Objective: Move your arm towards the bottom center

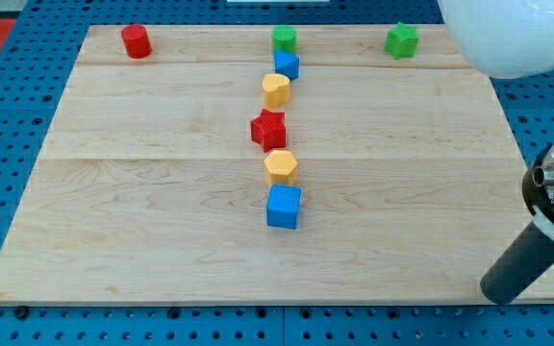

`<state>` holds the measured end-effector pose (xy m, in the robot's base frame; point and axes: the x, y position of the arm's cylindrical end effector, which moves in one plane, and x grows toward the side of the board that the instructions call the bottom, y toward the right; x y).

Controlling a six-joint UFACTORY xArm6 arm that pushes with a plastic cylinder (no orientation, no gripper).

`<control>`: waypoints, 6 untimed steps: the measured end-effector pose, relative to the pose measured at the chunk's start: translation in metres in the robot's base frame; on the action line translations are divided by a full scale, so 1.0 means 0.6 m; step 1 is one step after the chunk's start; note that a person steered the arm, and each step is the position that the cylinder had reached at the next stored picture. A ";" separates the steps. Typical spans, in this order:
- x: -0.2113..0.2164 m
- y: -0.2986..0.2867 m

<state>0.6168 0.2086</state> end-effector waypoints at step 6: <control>-0.035 -0.055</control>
